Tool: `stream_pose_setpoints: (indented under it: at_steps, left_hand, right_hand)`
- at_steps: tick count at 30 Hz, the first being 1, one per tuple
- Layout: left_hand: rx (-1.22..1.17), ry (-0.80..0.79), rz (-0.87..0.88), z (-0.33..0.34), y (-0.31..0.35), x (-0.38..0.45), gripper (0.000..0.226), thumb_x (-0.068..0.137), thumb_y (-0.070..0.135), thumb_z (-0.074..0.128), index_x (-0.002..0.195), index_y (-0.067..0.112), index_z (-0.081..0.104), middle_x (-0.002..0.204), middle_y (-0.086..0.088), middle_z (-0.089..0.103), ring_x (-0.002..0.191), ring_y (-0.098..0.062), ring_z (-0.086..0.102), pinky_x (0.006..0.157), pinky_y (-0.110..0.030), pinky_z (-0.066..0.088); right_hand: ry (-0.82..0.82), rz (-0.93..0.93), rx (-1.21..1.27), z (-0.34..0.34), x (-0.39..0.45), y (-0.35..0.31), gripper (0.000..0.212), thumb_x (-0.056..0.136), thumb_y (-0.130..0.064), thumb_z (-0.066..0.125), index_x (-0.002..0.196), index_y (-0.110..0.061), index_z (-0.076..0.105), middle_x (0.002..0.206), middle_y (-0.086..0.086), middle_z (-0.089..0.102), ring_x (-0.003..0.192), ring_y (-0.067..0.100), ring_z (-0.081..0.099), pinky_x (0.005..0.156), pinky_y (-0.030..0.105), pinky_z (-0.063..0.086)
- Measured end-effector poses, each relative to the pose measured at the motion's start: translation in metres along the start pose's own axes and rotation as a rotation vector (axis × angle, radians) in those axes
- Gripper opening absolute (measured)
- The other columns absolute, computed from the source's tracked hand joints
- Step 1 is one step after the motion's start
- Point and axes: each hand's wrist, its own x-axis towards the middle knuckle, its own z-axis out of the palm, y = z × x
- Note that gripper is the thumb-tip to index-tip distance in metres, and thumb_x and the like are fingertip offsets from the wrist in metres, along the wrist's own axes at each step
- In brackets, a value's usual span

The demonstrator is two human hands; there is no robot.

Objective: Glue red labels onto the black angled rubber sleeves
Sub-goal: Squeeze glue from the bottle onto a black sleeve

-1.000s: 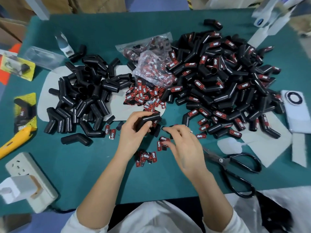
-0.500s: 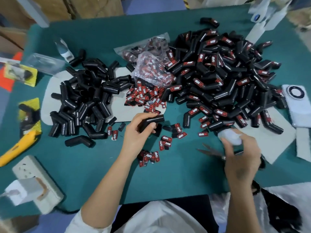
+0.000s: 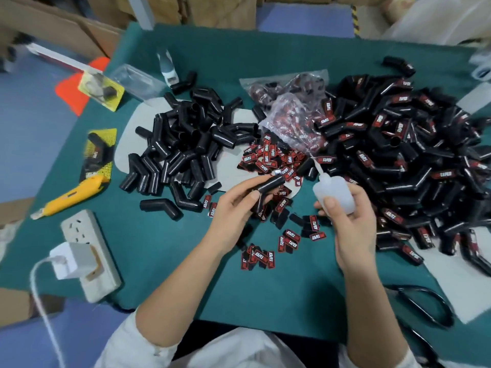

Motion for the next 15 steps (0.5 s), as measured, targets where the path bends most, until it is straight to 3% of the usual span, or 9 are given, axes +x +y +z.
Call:
stream_pose_setpoints:
  at_steps: [7,11,15]
  left_hand:
    - [-0.082,-0.047,-0.026,-0.002,0.003,0.002,0.034,0.103,0.001,0.054,0.133,0.007,0.07,0.139,-0.027,0.064,0.129,-0.039,0.063,0.107,-0.037,0.052]
    - [-0.071,-0.063,-0.028,-0.005,0.003,0.003,0.035,0.105,0.003,0.053,0.136,0.008,0.068,0.14,-0.026,0.064,0.13,-0.038,0.063,0.107,-0.037,0.053]
    - [-0.068,-0.08,-0.023,-0.005,0.002,0.001,0.034,0.107,0.005,0.053,0.136,0.013,0.069,0.14,-0.022,0.065,0.13,-0.036,0.064,0.105,-0.036,0.054]
  right_hand:
    - [0.057,0.028,0.012,-0.01,-0.003,0.005,0.048,0.072,-0.061,0.09,0.108,-0.04,0.067,0.111,-0.001,0.072,0.093,0.023,0.069,0.072,0.023,0.056]
    - [0.056,-0.021,0.01,-0.014,-0.006,0.004,0.037,0.078,-0.041,0.088,0.106,-0.043,0.064,0.108,-0.018,0.068,0.097,0.005,0.067,0.074,0.018,0.056]
    - [0.047,-0.05,0.002,-0.013,-0.008,0.002,0.033,0.08,-0.037,0.084,0.106,-0.045,0.065,0.108,-0.02,0.068,0.097,0.001,0.066,0.076,0.015,0.054]
